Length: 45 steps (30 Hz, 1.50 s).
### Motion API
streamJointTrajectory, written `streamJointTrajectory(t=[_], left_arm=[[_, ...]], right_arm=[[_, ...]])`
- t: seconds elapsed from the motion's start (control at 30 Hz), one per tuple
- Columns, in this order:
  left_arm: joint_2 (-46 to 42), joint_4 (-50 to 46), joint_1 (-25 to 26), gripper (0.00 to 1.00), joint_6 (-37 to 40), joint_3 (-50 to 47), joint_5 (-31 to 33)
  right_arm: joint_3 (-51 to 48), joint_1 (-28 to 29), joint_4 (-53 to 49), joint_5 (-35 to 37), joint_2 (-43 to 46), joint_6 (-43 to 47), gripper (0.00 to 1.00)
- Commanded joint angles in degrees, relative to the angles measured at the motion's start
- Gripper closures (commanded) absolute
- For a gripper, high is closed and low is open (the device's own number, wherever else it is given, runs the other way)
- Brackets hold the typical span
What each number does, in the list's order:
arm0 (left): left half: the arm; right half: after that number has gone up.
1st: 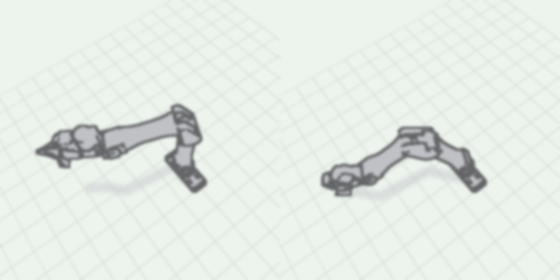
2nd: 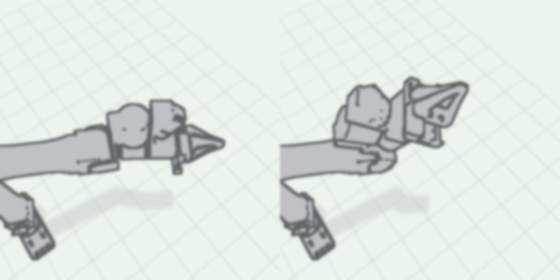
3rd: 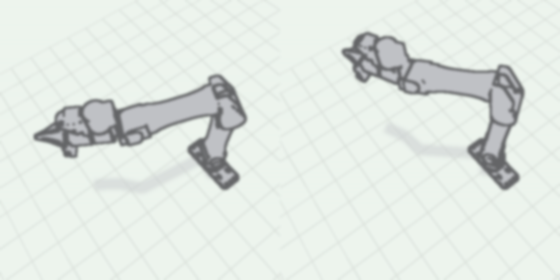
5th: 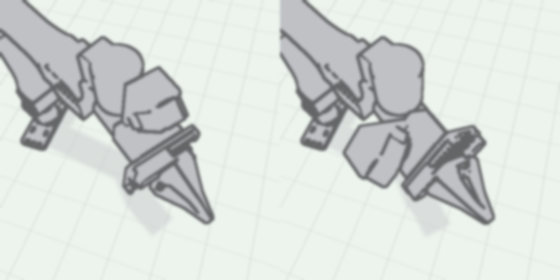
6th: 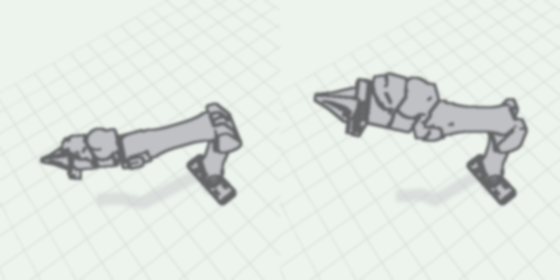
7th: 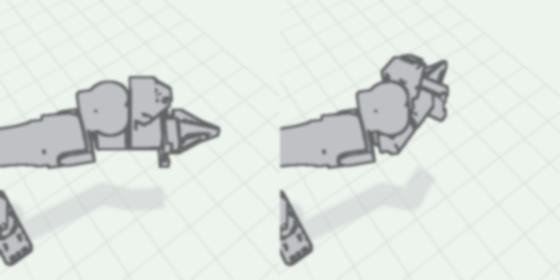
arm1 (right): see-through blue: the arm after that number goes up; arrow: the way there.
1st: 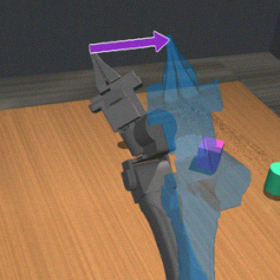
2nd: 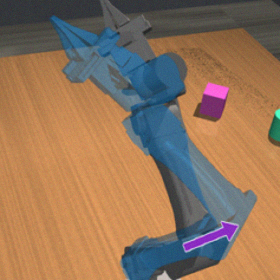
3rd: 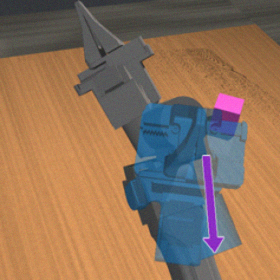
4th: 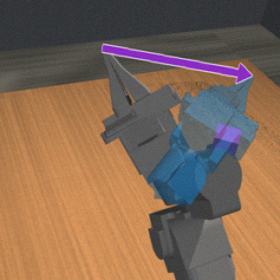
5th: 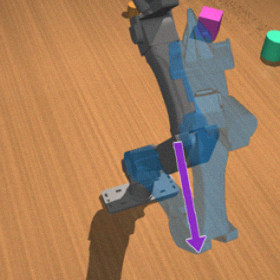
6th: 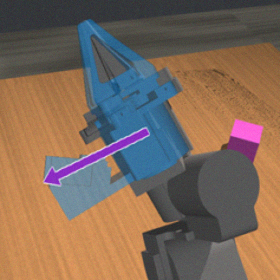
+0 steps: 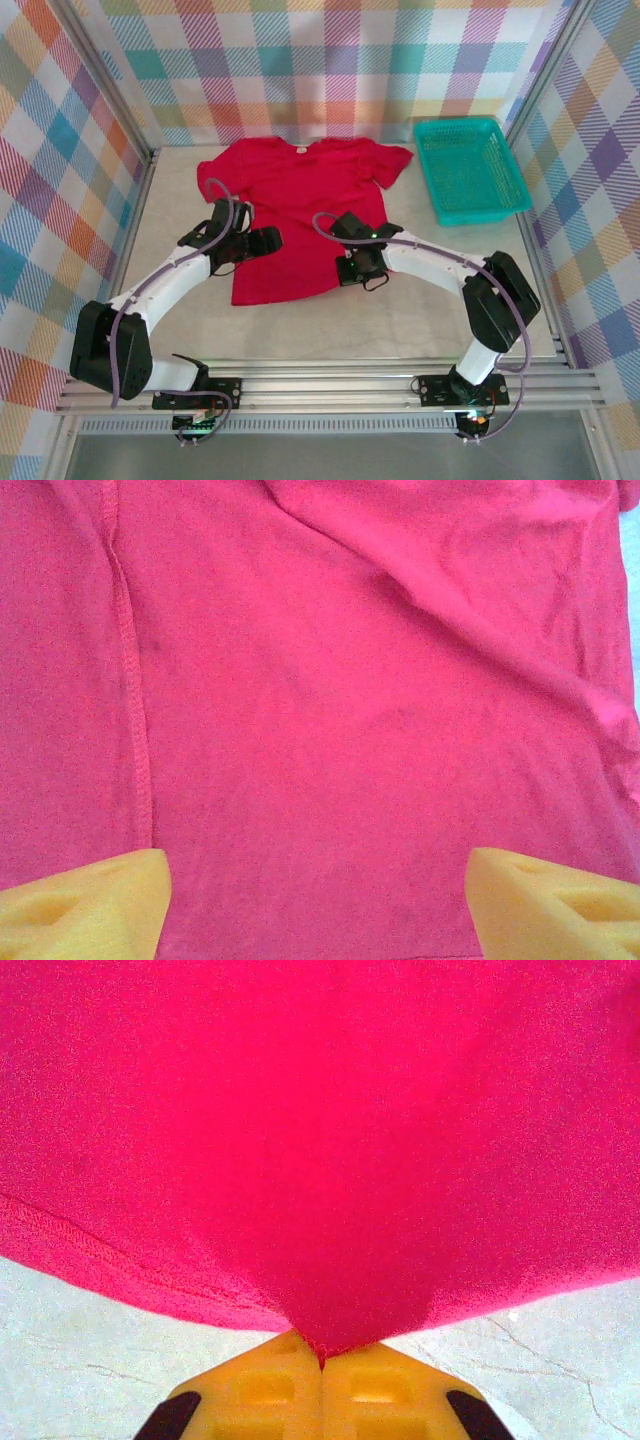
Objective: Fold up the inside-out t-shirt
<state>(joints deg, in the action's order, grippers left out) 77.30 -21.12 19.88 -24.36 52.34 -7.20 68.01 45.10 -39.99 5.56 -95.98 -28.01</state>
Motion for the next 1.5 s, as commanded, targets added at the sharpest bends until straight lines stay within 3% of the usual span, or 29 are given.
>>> streamJointTrajectory(t=[0.0,0.13,0.33,0.47,0.6,0.73,0.9,0.97,1.1,1.13,1.2,1.23,1.3,1.47], left_arm=[[-2.05,-1.52,0.95,0.2,3.38,0.94,-2.52],[-2.83,0.48,1.99,0.19,7.34,-0.23,-7.42],[-6.38,11.16,8.3,0.19,14.03,-5.45,-3.9],[-7.64,22.15,13.55,0.21,23.94,-11.12,-3.8],[-5.24,21.01,17.61,0.2,34.44,-10.8,-4.16],[0.09,18.76,20.63,0.23,39.65,-8.68,-2.86],[6.22,20.47,22.21,0.26,40.77,-8.53,-1.65],[7.87,21.91,22.22,0.33,40.45,-8.97,0.29],[8.09,24.13,21.29,0.35,36.68,-9.54,4.14],[8.49,24.14,20.5,0.35,35.34,-9.29,3.93],[10.25,23.16,18.76,0.36,32.53,-8.18,4.26],[11.17,22.07,17.81,0.37,31.0,-7.38,4.76],[12.87,18.65,15.25,0.41,27.6,-4.98,4.73],[12.28,15.44,11.15,0.43,21.61,-2.84,3.56]], right_arm=[[2.27,0.06,-2.51,-1.86,1.35,1.06,1.0],[3.53,-3.79,-2.62,-4.5,-1.19,1.12,1.0],[5.69,-12.82,3.77,-17.86,2.23,-2.52,1.0],[11.75,-14.16,0.32,-20.56,-1.4,-2.17,1.0],[14.32,-14.76,-1.4,-21.59,-4.15,-2.02,1.0],[14.47,-15.45,-0.97,-22.26,-4.86,-2.46,1.0],[14.61,-16.6,-1.3,-22.1,-5.42,-2.32,1.0],[14.57,-17.04,-1.78,-21.08,-5.77,-1.4,1.0],[14.33,-17.14,-5.46,-11.61,-7.67,3.15,1.0],[14.38,-17.11,-7.22,-5.78,-8.88,4.89,0.94],[14.52,-17.24,-9.57,4.53,-11.34,7.42,0.71],[14.51,-17.24,-10.2,7.59,-12.16,8.2,0.55],[13.93,-17.33,-10.61,8.67,-11.74,8.51,0.41],[6.4,-17.28,-8.63,3.1,-3.32,6.77,0.36]])
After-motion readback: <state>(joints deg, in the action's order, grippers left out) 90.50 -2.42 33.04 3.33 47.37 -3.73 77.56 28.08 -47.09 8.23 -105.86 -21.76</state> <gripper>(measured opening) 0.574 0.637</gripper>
